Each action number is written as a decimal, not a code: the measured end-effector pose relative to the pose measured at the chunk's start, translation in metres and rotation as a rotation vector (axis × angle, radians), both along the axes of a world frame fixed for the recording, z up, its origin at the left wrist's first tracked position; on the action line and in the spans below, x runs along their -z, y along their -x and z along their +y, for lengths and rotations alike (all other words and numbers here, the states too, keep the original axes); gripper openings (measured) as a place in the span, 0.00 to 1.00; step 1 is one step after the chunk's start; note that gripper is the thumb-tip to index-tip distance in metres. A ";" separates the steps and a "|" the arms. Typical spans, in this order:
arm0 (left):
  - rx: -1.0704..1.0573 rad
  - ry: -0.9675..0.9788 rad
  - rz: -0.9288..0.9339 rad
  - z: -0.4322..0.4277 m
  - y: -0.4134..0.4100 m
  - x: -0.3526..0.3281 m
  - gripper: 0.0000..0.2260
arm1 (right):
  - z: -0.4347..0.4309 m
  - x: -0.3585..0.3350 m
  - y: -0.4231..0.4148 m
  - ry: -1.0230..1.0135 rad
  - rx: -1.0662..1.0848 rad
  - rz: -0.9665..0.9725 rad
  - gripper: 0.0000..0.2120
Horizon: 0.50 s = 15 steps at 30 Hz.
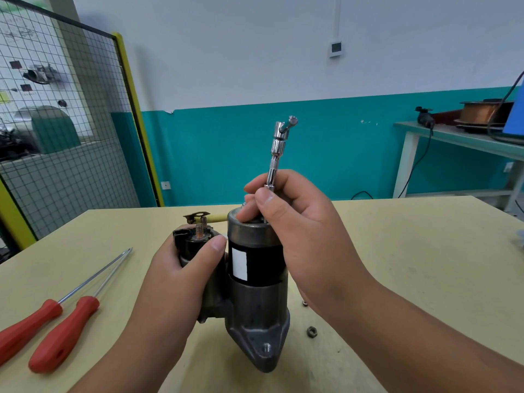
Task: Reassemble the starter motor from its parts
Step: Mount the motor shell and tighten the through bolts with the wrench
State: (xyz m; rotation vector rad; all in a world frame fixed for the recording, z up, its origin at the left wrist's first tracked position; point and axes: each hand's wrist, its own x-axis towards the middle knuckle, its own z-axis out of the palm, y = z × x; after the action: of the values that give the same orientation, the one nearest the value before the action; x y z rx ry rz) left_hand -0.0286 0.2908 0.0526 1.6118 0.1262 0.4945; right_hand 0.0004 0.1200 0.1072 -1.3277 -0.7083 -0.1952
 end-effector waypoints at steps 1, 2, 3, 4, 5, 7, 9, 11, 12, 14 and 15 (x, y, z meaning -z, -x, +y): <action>-0.002 0.001 0.002 0.000 0.000 0.000 0.23 | 0.000 0.000 0.000 0.003 0.001 -0.001 0.06; -0.001 0.002 0.002 0.000 0.000 0.000 0.23 | 0.000 0.000 0.000 0.005 -0.001 0.000 0.06; 0.001 0.006 0.001 0.000 0.000 0.000 0.24 | 0.000 0.000 0.000 0.005 -0.001 0.000 0.06; 0.002 0.010 -0.002 0.000 0.000 0.000 0.24 | 0.000 0.000 0.000 0.006 -0.001 0.000 0.06; 0.002 0.012 -0.004 0.000 0.000 0.000 0.24 | 0.000 0.000 0.000 0.006 -0.001 0.001 0.06; 0.004 0.010 -0.009 0.000 0.001 0.000 0.24 | 0.000 0.000 0.000 -0.001 -0.005 0.005 0.06; 0.006 0.005 -0.018 -0.001 0.001 -0.001 0.23 | 0.000 0.000 0.000 0.001 -0.003 0.002 0.06; 0.006 0.003 -0.024 -0.001 0.001 -0.001 0.22 | 0.000 0.000 0.000 0.002 -0.005 0.000 0.06; 0.006 0.005 -0.023 -0.001 0.001 -0.001 0.22 | 0.000 0.000 0.000 0.001 -0.006 0.001 0.06; 0.005 0.008 -0.019 -0.001 0.002 -0.002 0.22 | 0.000 0.000 0.001 0.001 -0.006 0.001 0.06; 0.005 0.009 -0.019 -0.002 0.002 -0.002 0.23 | 0.000 0.000 0.001 0.001 -0.005 0.000 0.06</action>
State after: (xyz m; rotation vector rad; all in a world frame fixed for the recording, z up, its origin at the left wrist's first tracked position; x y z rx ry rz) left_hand -0.0305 0.2891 0.0545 1.5984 0.1099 0.5040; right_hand -0.0002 0.1196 0.1072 -1.3267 -0.7119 -0.1903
